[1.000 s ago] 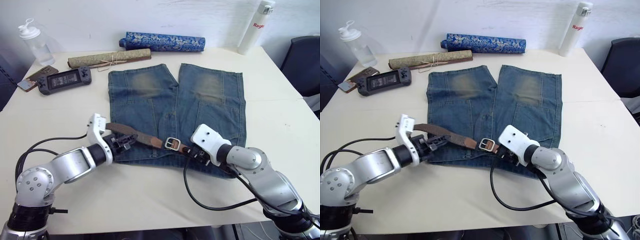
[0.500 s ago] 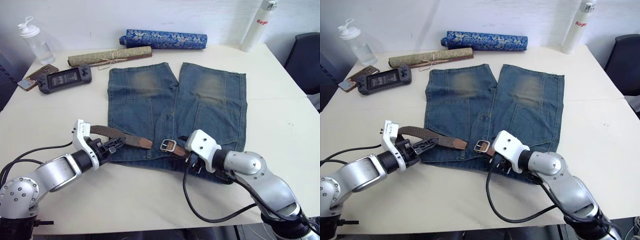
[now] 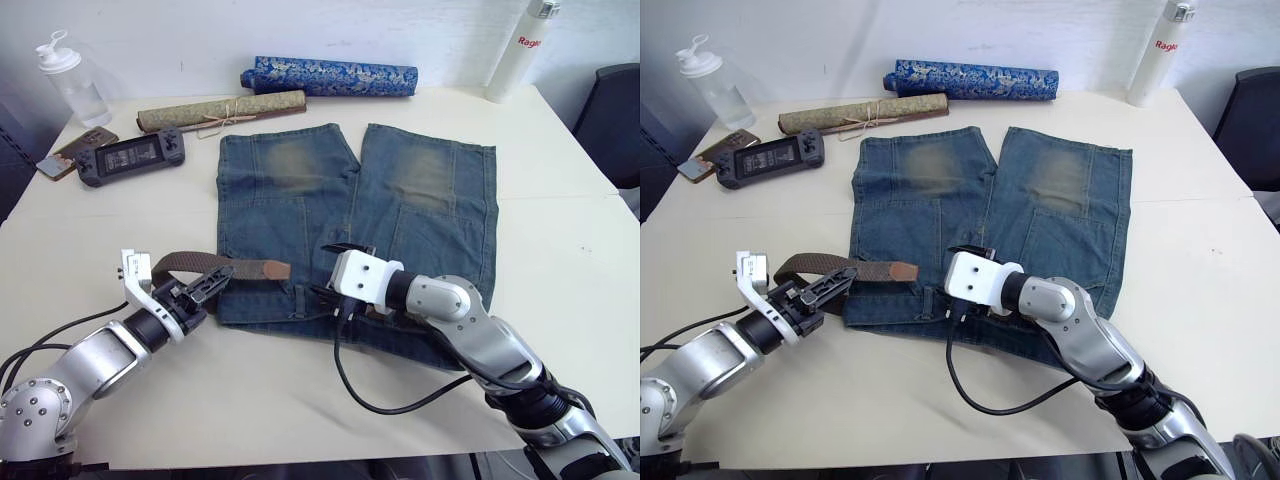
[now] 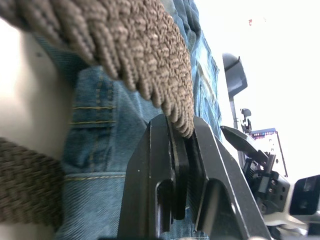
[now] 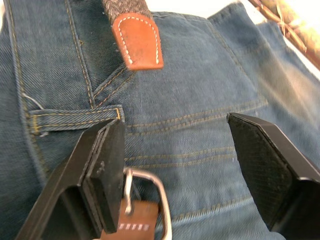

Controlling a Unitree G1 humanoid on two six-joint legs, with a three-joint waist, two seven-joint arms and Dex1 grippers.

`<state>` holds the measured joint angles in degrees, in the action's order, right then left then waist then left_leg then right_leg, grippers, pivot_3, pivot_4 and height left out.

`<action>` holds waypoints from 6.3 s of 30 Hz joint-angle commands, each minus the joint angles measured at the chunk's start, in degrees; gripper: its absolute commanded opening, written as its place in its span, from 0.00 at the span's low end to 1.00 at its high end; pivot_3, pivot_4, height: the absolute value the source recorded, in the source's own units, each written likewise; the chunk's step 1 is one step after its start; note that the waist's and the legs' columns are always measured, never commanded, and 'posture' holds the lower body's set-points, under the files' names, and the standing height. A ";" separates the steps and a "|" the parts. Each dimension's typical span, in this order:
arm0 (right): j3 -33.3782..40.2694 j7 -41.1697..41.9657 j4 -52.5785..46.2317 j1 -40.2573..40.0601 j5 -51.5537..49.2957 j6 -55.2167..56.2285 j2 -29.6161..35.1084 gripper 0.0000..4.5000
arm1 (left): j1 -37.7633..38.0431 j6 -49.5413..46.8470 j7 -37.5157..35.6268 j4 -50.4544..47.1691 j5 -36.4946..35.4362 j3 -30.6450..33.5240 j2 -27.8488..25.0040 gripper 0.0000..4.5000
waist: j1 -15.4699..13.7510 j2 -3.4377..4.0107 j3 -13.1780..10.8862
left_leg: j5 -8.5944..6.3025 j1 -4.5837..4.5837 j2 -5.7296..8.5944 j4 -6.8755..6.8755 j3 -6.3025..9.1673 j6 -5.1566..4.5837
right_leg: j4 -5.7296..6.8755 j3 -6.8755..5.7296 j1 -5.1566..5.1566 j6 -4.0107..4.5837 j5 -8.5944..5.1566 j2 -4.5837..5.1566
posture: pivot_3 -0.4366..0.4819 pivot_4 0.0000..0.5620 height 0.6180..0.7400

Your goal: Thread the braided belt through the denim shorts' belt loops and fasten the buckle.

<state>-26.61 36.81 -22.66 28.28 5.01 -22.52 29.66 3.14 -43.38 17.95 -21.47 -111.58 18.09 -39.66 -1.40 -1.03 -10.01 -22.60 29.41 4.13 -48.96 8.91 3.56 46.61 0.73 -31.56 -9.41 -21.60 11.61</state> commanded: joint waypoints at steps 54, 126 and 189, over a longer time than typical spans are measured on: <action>-2.50 -7.36 8.66 1.86 21.74 21.82 -13.85 0.00 | -5.69 2.14 0.39 -4.05 -1.42 -2.87 7.65 0.64 | 0.24 -0.04 0.03 | 0.05 -0.07 0.02 -0.25 0.11 0.06 | 0.99 0.05 -0.18 -0.08 -0.04 -0.05 | 0.48 0.27 0.16; 21.56 8.49 -13.74 -11.48 -15.12 -20.31 0.00 0.98 | 4.71 5.67 3.23 -9.35 -1.42 1.80 11.03 0.00 | -0.12 -0.08 0.05 | -0.03 0.06 0.05 -0.48 0.03 -0.07 | 0.80 0.09 -0.11 0.18 -0.22 0.04 | 0.48 0.27 0.16; 14.07 -0.23 -16.30 -12.97 -15.69 -14.23 6.56 0.98 | -7.57 -5.41 -18.51 4.64 26.90 -11.83 14.60 0.00 | -1.72 0.02 0.00 | 0.04 0.03 0.12 -0.34 0.04 -0.17 | 0.38 0.04 0.04 -0.12 -0.03 0.07 | 0.48 0.27 0.16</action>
<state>-11.33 36.34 -37.01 15.91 -13.02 -40.71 34.99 -3.58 -46.81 2.68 -16.77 -84.75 7.93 -25.04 -3.12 -1.02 -10.01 -22.56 29.45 4.26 -49.29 8.95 3.39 46.97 0.77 -31.51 -9.52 -21.62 11.68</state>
